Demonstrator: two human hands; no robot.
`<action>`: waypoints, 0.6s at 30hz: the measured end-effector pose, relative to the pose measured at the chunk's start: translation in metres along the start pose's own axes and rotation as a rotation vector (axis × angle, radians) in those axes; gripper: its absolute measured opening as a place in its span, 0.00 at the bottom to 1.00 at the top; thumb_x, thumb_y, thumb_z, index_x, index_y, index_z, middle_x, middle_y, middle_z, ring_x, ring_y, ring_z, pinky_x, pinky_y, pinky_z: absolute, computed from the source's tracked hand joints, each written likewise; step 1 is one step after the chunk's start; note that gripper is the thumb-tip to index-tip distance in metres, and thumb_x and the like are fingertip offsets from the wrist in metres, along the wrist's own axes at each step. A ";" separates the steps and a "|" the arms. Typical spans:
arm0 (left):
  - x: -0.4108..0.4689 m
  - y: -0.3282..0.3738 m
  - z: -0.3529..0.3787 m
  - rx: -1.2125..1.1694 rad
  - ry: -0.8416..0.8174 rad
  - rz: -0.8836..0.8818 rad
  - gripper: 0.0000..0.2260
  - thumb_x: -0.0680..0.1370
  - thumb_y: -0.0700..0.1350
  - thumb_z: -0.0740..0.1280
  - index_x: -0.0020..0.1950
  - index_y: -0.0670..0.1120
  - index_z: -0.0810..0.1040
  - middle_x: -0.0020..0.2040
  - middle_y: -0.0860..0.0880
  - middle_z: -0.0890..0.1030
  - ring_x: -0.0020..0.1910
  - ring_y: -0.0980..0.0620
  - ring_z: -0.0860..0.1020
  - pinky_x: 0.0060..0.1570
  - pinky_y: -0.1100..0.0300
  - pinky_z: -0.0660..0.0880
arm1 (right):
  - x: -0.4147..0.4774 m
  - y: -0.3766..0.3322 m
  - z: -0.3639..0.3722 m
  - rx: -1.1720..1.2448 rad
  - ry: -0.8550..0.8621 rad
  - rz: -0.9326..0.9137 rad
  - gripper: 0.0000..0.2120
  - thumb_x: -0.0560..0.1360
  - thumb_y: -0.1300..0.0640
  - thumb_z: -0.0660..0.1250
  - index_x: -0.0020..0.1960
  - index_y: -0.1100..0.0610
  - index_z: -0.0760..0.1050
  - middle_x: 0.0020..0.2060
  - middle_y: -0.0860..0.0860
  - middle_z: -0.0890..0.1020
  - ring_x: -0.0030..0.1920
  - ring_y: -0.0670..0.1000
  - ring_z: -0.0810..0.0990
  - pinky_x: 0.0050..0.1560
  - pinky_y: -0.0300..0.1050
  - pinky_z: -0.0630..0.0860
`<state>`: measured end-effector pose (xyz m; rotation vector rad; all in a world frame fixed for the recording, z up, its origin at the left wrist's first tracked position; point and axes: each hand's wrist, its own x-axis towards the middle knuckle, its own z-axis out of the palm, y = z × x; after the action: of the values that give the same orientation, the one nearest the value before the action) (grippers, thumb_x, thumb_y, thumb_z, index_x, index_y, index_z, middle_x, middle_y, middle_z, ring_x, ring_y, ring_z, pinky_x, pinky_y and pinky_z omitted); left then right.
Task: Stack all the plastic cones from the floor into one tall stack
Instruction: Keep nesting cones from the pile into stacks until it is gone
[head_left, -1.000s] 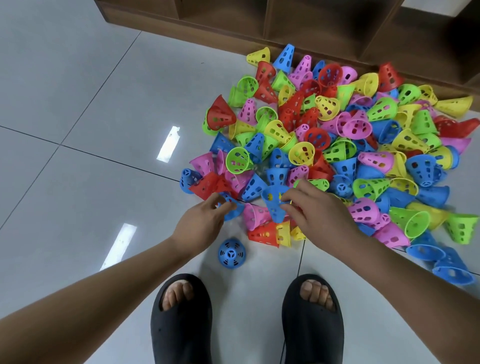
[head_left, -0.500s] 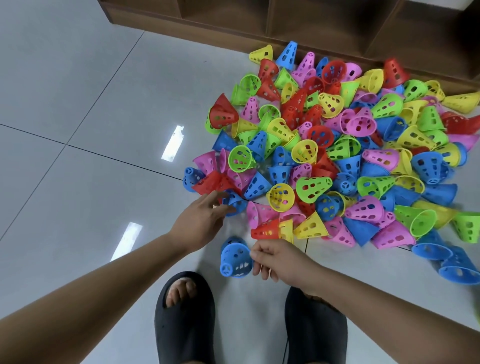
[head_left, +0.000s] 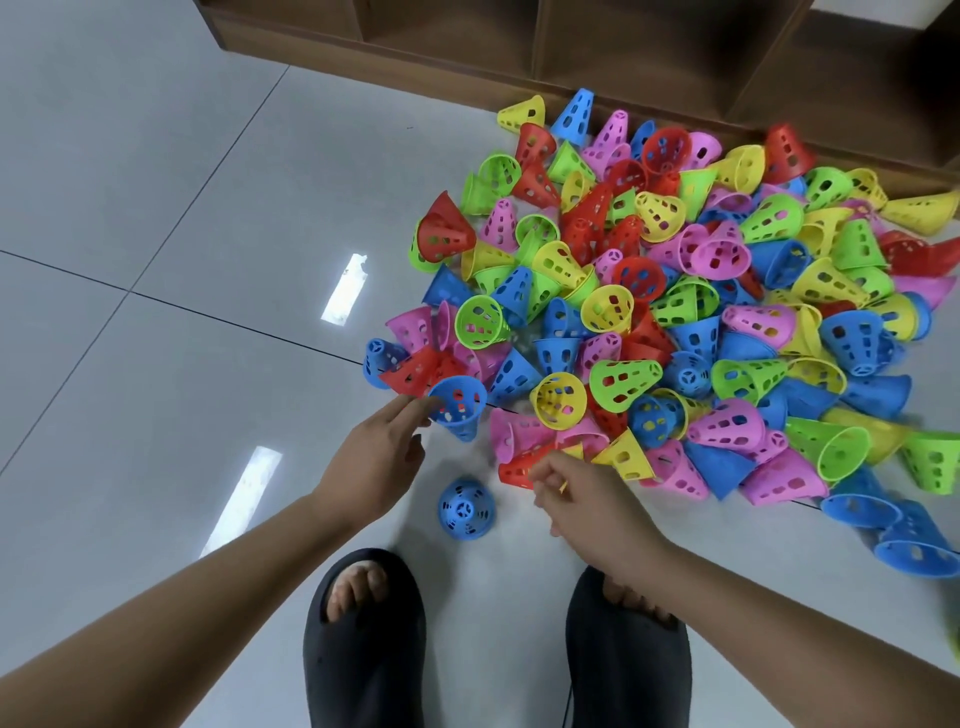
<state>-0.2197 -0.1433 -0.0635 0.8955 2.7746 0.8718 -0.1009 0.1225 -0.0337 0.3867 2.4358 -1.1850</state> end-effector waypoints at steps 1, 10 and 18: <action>-0.003 0.000 -0.001 -0.022 0.010 -0.014 0.21 0.78 0.34 0.72 0.69 0.48 0.78 0.59 0.53 0.82 0.50 0.53 0.81 0.47 0.54 0.83 | 0.003 0.002 -0.005 -0.098 0.067 -0.076 0.04 0.83 0.55 0.65 0.53 0.46 0.78 0.45 0.42 0.81 0.39 0.43 0.82 0.42 0.50 0.82; -0.018 0.029 -0.021 -0.242 0.023 -0.161 0.09 0.86 0.55 0.65 0.54 0.53 0.82 0.41 0.58 0.82 0.39 0.54 0.81 0.42 0.58 0.78 | 0.029 0.013 -0.028 -0.454 0.213 -0.313 0.15 0.84 0.55 0.64 0.68 0.46 0.79 0.67 0.42 0.70 0.52 0.49 0.80 0.38 0.50 0.82; -0.020 0.057 -0.027 -0.633 -0.170 -0.462 0.17 0.86 0.55 0.63 0.44 0.46 0.79 0.31 0.50 0.75 0.33 0.54 0.70 0.38 0.58 0.70 | 0.043 0.017 -0.029 -0.550 0.205 -0.407 0.19 0.81 0.61 0.66 0.71 0.54 0.79 0.67 0.49 0.79 0.61 0.57 0.79 0.56 0.57 0.81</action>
<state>-0.1814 -0.1301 -0.0114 0.1998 2.1824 1.3669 -0.1383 0.1584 -0.0492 -0.1699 2.9740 -0.5743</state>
